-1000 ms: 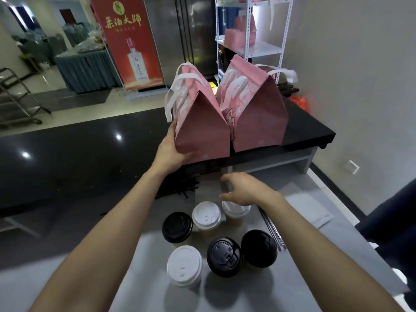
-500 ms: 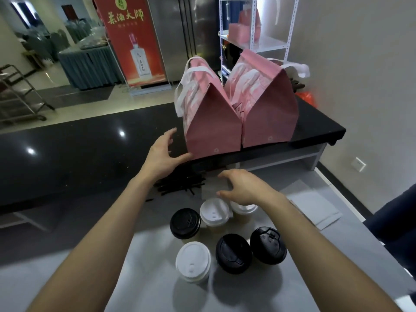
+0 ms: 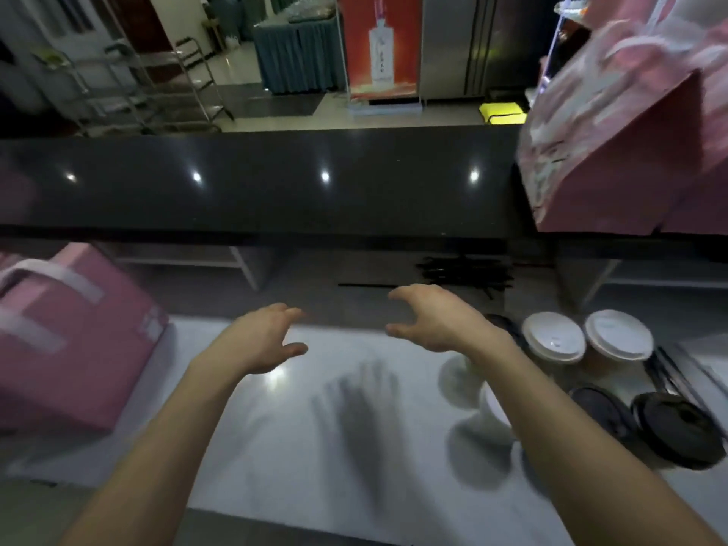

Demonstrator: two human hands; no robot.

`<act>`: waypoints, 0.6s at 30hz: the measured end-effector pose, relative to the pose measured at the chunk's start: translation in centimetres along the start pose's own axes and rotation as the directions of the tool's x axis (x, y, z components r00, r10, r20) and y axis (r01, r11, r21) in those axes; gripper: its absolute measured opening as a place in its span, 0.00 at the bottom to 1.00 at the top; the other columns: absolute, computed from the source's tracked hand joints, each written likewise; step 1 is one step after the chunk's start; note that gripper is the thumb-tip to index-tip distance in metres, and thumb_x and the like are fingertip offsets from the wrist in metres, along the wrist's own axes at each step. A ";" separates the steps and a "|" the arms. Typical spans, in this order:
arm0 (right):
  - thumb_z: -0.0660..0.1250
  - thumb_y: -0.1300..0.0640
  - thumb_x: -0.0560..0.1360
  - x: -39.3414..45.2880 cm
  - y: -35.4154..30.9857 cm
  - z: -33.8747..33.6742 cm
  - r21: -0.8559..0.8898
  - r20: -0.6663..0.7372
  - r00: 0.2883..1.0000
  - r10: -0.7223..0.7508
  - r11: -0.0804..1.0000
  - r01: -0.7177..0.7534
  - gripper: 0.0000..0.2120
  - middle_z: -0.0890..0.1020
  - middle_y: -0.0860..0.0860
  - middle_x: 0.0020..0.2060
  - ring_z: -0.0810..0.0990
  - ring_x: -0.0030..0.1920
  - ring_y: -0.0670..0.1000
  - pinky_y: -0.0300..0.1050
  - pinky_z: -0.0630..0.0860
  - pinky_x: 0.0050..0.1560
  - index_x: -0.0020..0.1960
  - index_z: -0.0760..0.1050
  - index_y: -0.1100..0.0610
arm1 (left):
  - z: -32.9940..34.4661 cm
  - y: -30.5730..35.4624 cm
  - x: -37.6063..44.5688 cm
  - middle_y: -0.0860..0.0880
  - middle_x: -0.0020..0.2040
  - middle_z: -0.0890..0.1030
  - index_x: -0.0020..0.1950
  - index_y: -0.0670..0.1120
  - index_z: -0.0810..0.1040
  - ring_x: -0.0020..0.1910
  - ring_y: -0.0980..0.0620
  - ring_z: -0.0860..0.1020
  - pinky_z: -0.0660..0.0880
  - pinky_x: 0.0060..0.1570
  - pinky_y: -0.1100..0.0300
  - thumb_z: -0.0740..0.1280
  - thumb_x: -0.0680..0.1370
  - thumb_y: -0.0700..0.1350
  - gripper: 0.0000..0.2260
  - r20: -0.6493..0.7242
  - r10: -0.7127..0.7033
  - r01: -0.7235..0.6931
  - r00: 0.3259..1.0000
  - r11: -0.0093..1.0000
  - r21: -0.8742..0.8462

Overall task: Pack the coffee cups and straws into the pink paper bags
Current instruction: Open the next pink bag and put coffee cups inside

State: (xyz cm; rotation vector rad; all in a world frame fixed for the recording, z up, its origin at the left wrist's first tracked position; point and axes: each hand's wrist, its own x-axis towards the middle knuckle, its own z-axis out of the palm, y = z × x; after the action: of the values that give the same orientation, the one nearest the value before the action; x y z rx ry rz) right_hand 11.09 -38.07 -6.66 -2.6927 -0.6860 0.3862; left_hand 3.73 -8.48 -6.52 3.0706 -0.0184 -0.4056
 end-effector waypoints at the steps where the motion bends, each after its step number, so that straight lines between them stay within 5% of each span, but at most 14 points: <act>1: 0.70 0.37 0.81 0.9 -2.3 1.1 -0.002 0.007 1.000 -0.009 1.000 0.009 0.35 0.74 0.48 0.77 0.74 0.75 0.54 0.54 0.75 0.71 0.83 0.66 0.47 | 0.1 -2.3 -0.7 0.50 0.77 0.75 0.83 0.54 0.68 0.73 0.45 0.76 0.75 0.69 0.50 0.70 0.83 0.62 0.30 -0.007 0.002 -0.002 1.000 1.000 0.010; 9: 0.71 0.36 0.80 6.4 -21.0 10.3 0.071 0.043 0.998 0.051 0.996 -0.054 0.33 0.76 0.47 0.76 0.77 0.72 0.53 0.52 0.76 0.67 0.80 0.69 0.45 | -2.4 -20.2 -7.7 0.55 0.72 0.78 0.76 0.54 0.76 0.67 0.48 0.80 0.78 0.64 0.48 0.70 0.84 0.59 0.22 -0.209 0.115 -0.122 0.971 0.992 -0.019; 13: 0.72 0.36 0.79 9.1 -29.1 12.7 0.126 -0.003 0.999 0.047 0.991 -0.046 0.29 0.80 0.46 0.71 0.81 0.66 0.50 0.50 0.79 0.63 0.76 0.73 0.46 | -4.8 -26.9 -11.0 0.54 0.62 0.83 0.69 0.52 0.83 0.55 0.52 0.83 0.81 0.58 0.48 0.73 0.82 0.54 0.16 -0.402 0.164 -0.224 0.901 0.969 -0.108; 18: 0.67 0.28 0.78 12.1 -38.7 12.9 0.255 -0.137 0.990 0.038 0.967 -0.002 0.34 0.85 0.46 0.62 0.85 0.56 0.48 0.51 0.83 0.58 0.74 0.76 0.50 | -6.7 -34.4 -13.8 0.58 0.53 0.82 0.60 0.52 0.87 0.45 0.55 0.82 0.82 0.49 0.53 0.75 0.81 0.47 0.08 -0.611 0.055 -0.217 0.790 0.957 -0.195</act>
State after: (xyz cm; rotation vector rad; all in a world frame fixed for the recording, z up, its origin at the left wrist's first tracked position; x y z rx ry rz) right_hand 1.06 3.23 -5.75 -2.4565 -0.5299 0.2656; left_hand -7.65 26.41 1.97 2.7642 -0.1530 0.5468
